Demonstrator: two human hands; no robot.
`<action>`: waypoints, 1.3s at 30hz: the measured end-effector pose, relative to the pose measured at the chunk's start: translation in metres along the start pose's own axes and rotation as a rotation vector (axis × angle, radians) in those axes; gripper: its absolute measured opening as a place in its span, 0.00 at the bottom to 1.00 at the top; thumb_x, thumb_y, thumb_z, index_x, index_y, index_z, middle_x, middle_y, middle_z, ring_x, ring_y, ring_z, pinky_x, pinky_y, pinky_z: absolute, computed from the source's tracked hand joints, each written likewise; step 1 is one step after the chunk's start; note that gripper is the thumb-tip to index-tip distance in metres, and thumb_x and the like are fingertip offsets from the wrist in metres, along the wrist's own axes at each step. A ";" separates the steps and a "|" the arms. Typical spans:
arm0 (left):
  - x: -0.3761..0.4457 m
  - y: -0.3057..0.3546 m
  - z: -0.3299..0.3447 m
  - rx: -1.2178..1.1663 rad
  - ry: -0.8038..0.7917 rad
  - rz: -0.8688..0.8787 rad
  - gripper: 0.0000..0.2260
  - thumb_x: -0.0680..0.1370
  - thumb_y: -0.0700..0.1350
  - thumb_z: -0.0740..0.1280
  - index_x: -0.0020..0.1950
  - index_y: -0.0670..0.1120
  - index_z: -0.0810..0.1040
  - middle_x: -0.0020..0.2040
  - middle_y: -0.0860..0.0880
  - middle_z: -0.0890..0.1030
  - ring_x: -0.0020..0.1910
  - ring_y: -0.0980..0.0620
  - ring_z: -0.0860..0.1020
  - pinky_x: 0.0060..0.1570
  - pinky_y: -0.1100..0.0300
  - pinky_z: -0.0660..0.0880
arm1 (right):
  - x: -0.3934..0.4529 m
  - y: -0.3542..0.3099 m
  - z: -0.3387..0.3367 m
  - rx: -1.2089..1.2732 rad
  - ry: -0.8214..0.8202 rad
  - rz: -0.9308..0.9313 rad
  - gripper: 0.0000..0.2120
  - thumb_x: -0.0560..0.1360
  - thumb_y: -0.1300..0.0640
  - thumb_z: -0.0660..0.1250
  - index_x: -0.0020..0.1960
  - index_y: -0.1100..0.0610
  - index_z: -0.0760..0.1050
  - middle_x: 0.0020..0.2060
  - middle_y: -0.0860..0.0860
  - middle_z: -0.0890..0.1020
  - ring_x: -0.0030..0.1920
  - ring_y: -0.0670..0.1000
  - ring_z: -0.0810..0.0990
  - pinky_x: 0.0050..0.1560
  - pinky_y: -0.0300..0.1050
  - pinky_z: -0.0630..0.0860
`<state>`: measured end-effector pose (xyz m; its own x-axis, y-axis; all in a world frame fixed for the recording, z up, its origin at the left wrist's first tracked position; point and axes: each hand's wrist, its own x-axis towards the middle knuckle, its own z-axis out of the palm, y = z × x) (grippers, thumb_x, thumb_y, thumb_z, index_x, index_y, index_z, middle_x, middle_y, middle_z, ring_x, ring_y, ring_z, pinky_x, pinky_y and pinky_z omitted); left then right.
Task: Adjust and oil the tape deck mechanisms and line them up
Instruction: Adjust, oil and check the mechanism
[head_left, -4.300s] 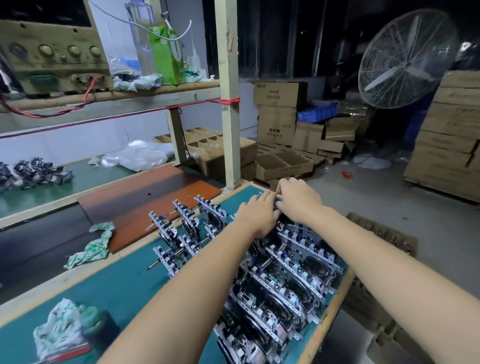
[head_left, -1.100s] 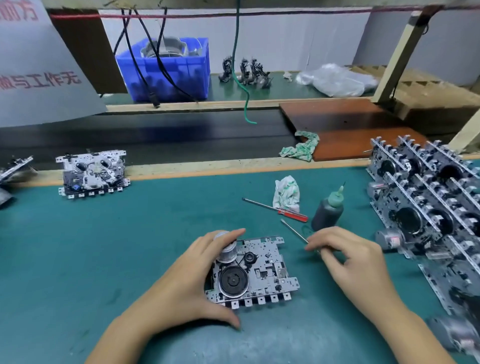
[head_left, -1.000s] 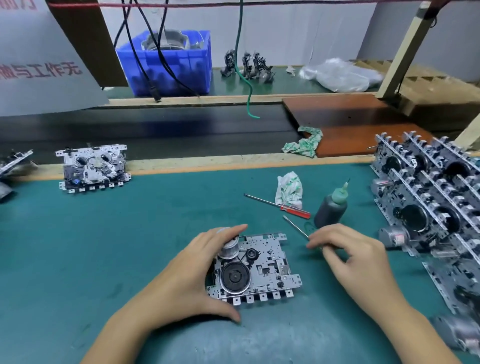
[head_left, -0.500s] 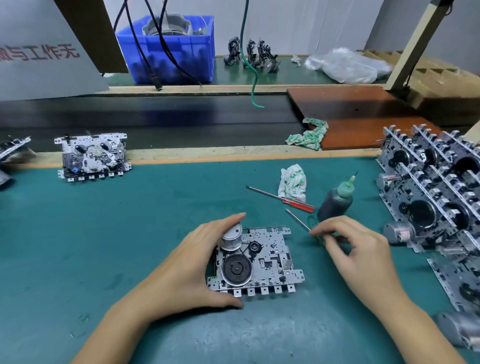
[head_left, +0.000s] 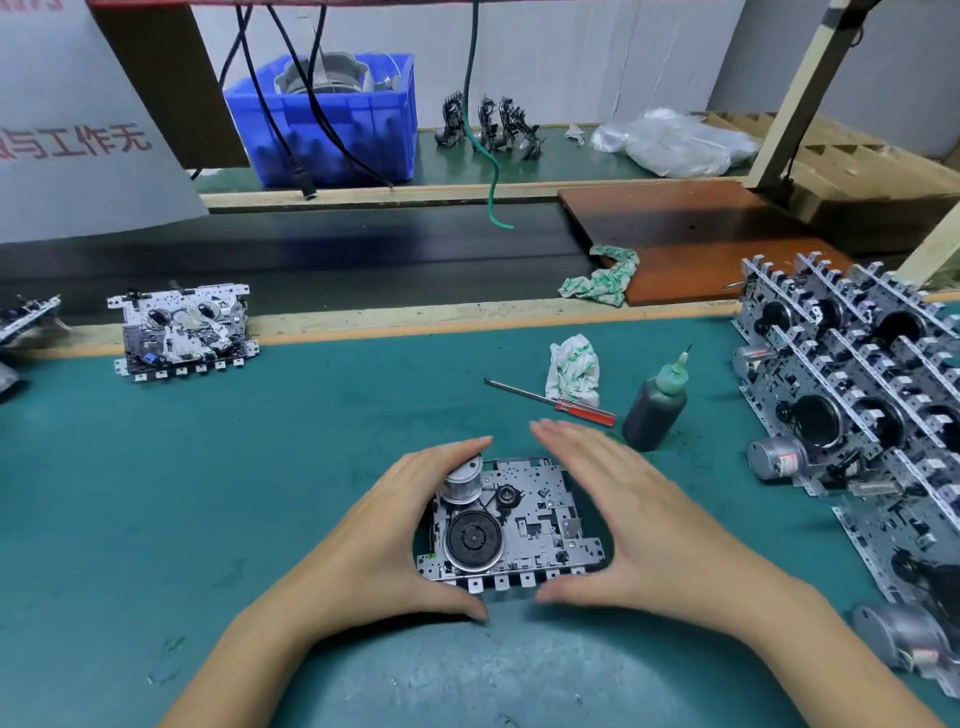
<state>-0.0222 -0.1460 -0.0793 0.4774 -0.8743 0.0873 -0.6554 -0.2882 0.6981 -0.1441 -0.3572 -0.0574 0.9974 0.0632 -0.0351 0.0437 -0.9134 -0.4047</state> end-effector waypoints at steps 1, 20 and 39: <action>0.000 0.000 0.000 -0.008 -0.003 -0.001 0.50 0.58 0.63 0.79 0.71 0.72 0.51 0.66 0.74 0.60 0.68 0.67 0.62 0.65 0.73 0.60 | 0.004 -0.003 0.000 -0.094 -0.036 -0.023 0.54 0.60 0.25 0.64 0.71 0.38 0.31 0.74 0.37 0.42 0.73 0.36 0.39 0.68 0.29 0.33; 0.000 -0.004 0.002 -0.056 -0.011 0.002 0.51 0.58 0.61 0.80 0.70 0.74 0.49 0.67 0.76 0.57 0.70 0.69 0.58 0.65 0.76 0.57 | 0.031 -0.015 -0.014 -0.343 -0.159 -0.041 0.54 0.57 0.27 0.70 0.73 0.54 0.57 0.63 0.46 0.72 0.62 0.50 0.72 0.61 0.45 0.70; -0.001 -0.010 0.006 -0.304 0.008 -0.096 0.52 0.59 0.60 0.77 0.72 0.72 0.46 0.71 0.65 0.62 0.70 0.66 0.62 0.67 0.70 0.61 | 0.032 -0.019 -0.011 -0.438 -0.081 -0.054 0.44 0.58 0.29 0.69 0.64 0.54 0.65 0.53 0.48 0.75 0.53 0.53 0.76 0.51 0.48 0.73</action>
<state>-0.0195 -0.1448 -0.0901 0.5341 -0.8453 0.0150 -0.4023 -0.2385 0.8839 -0.1125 -0.3419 -0.0407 0.9861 0.1304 -0.1032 0.1327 -0.9910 0.0161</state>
